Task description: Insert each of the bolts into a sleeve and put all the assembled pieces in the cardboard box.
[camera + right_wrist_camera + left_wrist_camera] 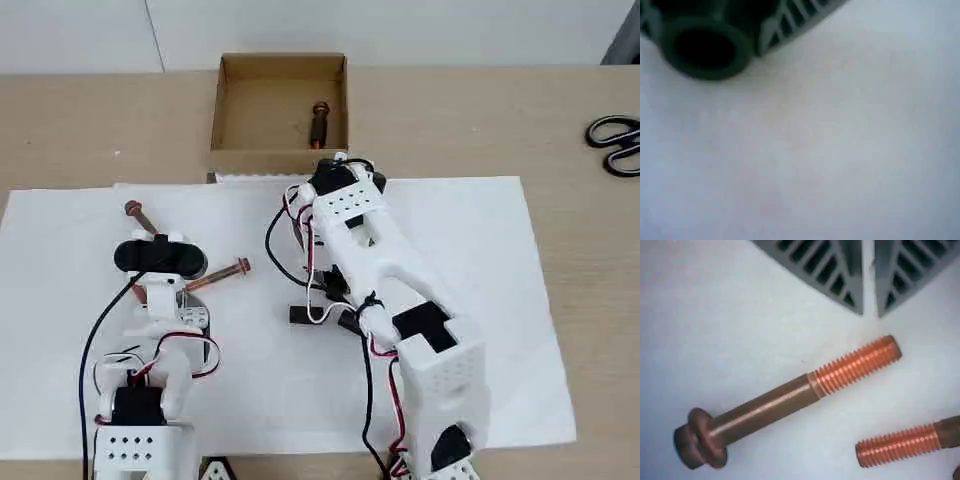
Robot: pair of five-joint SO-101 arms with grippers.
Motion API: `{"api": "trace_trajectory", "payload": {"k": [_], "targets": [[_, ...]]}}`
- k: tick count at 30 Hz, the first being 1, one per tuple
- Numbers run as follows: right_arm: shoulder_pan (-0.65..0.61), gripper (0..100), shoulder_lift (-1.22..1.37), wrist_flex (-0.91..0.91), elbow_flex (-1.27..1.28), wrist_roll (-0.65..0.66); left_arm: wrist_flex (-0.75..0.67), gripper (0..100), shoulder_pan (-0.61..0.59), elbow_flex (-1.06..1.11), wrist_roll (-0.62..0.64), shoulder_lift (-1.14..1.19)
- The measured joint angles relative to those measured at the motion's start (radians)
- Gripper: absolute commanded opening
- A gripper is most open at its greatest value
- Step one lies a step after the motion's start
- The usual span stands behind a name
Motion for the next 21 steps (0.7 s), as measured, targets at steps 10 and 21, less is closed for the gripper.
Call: {"api": "trace_trajectory", "payload": {"k": [10, 21], "targets": [[-0.015, 0.2, -0.163, 0.133, -0.130, 0.089, 0.000, 1, 0.000, 0.000, 0.000, 0.000], [0.074, 0.2, -0.532, 0.158, -0.135, 0.216, 0.190, 1, 0.000, -0.321, -0.002, 0.002]]}}
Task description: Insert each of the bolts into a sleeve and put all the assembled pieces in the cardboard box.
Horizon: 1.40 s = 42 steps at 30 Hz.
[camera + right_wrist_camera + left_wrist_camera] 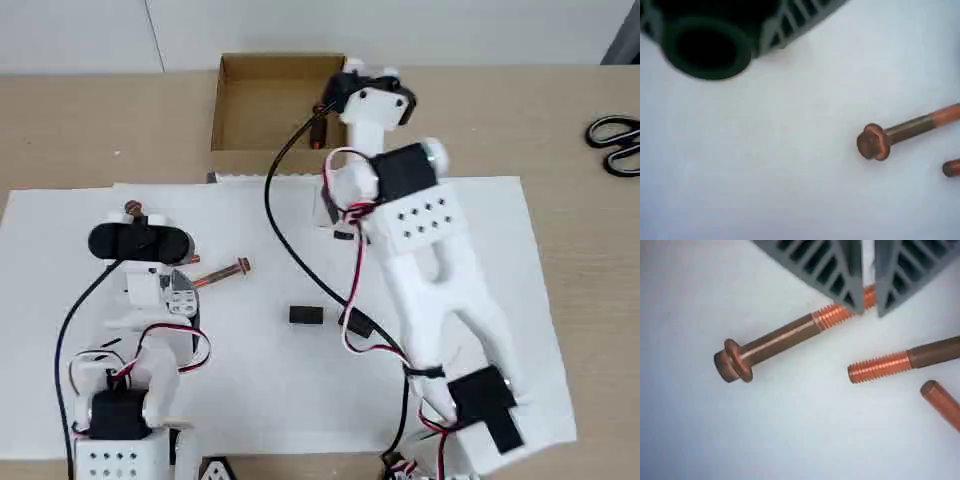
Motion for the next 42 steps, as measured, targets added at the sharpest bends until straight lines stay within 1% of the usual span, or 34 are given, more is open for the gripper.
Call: {"api": "trace_trajectory", "payload": {"k": [6, 10, 13, 18, 22, 26, 29, 36, 42], "targets": [[0.123, 0.2, -0.120, 0.002, 0.143, 0.006, 0.124, 1, 0.000, -0.193, -0.002, 0.000], [0.175, 0.2, -0.212, 0.002, 0.247, 0.006, 0.187, 1, 0.000, -0.342, 0.017, 0.114], [0.209, 0.2, -0.287, 0.002, 0.315, 0.006, 0.253, 1, 0.000, -0.494, 0.098, 0.264], [0.262, 0.2, -0.408, 0.002, 0.425, 0.006, 0.371, 1, 0.000, -0.790, 0.226, 0.603], [0.302, 0.2, -0.480, 0.002, 0.499, 0.006, 0.428, 1, -0.003, -1.007, 0.322, 0.856], [0.336, 0.2, -0.549, 0.002, 0.560, 0.006, 0.440, 1, -0.003, -1.175, 0.404, 1.062], [0.368, 0.2, -0.600, 0.002, 0.598, 0.006, 0.440, 1, -0.029, -1.260, 0.431, 1.189], [0.446, 0.2, -0.701, 0.002, 0.721, 0.006, 0.440, 1, -0.146, -1.407, 0.446, 1.491], [0.474, 0.2, -0.812, 0.002, 0.819, 0.006, 0.440, 1, -0.190, -1.534, 0.446, 1.689]]}}
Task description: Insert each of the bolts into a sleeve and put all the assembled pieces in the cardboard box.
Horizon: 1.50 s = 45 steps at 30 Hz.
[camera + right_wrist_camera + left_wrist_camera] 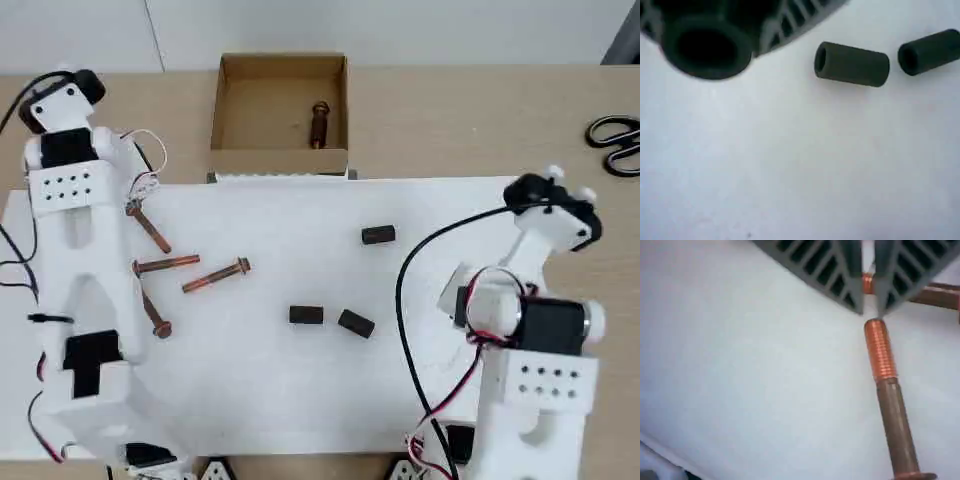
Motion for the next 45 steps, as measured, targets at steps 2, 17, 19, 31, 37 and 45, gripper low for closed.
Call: {"api": "trace_trajectory", "payload": {"k": [2, 17, 19, 31, 37, 45], "targets": [[0.000, 0.2, -0.038, 0.000, 0.028, 0.000, 0.000, 1, 0.002, -0.023, 0.000, 0.041], [0.000, 0.2, -0.173, 0.000, 0.055, 0.000, -0.068, 6, -0.044, -0.032, 0.000, 0.201], [0.000, 0.2, -0.173, 0.000, 0.055, 0.000, -0.075, 6, -0.048, -0.032, 0.000, 0.232], [0.000, 0.2, -0.173, 0.000, 0.055, 0.000, -0.167, 10, -0.051, -0.032, 0.000, 0.275], [0.000, 0.2, -0.173, 0.000, 0.055, 0.000, -0.169, 10, -0.052, -0.032, 0.000, 0.313], [0.000, 0.2, -0.173, 0.000, 0.055, 0.000, -0.227, 10, -0.083, -0.032, -0.003, 0.384]]}}
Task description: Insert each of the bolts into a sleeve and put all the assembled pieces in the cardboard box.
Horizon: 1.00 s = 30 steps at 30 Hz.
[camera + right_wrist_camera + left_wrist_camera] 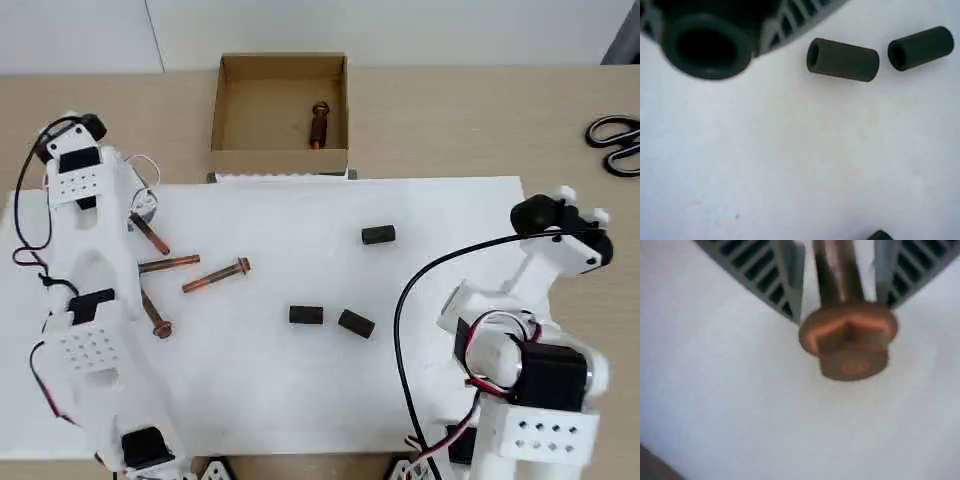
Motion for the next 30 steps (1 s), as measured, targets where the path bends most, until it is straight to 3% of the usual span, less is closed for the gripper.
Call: {"api": "trace_trajectory", "payload": {"k": [4, 9, 18, 24, 30], "targets": [[0.000, 0.2, 0.000, 0.000, 0.000, 0.000, -0.006, 9, 0.002, -0.009, -0.002, 0.020], [0.000, 0.2, 0.000, 0.000, 0.000, 0.000, -0.006, 0, 0.008, -0.029, 0.003, 0.044], [0.000, 0.2, -0.009, 0.000, 0.000, 0.000, 0.006, 1, 0.012, -0.049, 0.003, 0.051], [-0.006, 0.2, -0.009, 0.000, -0.063, 0.021, 0.224, 1, 0.049, -0.247, 0.005, 0.057], [-0.149, 0.2, -0.012, 0.000, -0.175, 0.068, 0.391, 1, 0.150, -0.500, -0.009, -0.075]]}}
